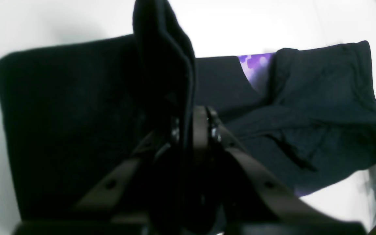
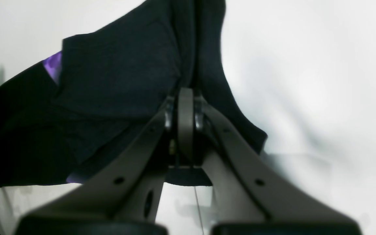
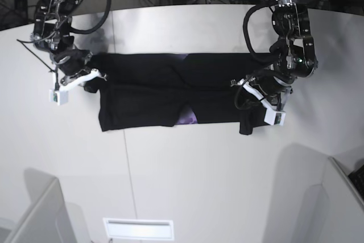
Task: Fold the T-shirt properly
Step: 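Grasp the strip end near the left gripper and fold it inward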
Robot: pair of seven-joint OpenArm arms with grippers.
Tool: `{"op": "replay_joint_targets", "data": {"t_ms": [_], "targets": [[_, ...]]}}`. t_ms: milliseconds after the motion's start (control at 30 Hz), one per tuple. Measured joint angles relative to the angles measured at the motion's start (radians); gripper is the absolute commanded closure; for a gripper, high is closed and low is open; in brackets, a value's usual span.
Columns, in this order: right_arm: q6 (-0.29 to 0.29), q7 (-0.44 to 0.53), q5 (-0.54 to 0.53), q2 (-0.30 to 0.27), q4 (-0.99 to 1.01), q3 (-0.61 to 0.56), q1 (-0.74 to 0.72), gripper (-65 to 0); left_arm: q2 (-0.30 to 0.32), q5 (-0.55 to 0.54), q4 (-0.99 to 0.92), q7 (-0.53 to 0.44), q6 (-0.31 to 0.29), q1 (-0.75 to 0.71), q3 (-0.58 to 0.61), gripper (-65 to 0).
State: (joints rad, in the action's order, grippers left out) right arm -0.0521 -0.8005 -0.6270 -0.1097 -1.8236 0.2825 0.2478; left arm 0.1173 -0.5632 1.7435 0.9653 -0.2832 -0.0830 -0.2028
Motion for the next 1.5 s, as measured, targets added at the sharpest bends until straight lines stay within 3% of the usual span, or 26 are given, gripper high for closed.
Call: {"op": "replay_joint_targets", "data": {"t_ms": [100, 267, 1233, 1500], "targets": [[0.0, 0.0, -0.001, 0.0, 0.0, -0.001, 0.0, 0.0, -0.003, 0.001, -0.002, 0.006, 0.001, 0.011, 0.055, 0.0], [0.0, 0.0, 0.0, 0.0, 0.0, 0.0, 0.0, 0.0, -0.008, -0.009, -0.03, 0.004, 0.084, 0.027, 0.105, 0.0], [0.0, 0.004, 0.0, 0.0, 0.0, -0.001, -0.001, 0.0, -0.019, -0.006, -0.054, 0.0, 0.086, 0.047, 0.152, 0.0], [0.0, 0.004, 0.0, 0.0, 0.0, -0.001, 0.0, 0.0, -0.02, -0.01, -0.055, 0.0, 0.086, 0.047, 0.152, -19.7]]}}
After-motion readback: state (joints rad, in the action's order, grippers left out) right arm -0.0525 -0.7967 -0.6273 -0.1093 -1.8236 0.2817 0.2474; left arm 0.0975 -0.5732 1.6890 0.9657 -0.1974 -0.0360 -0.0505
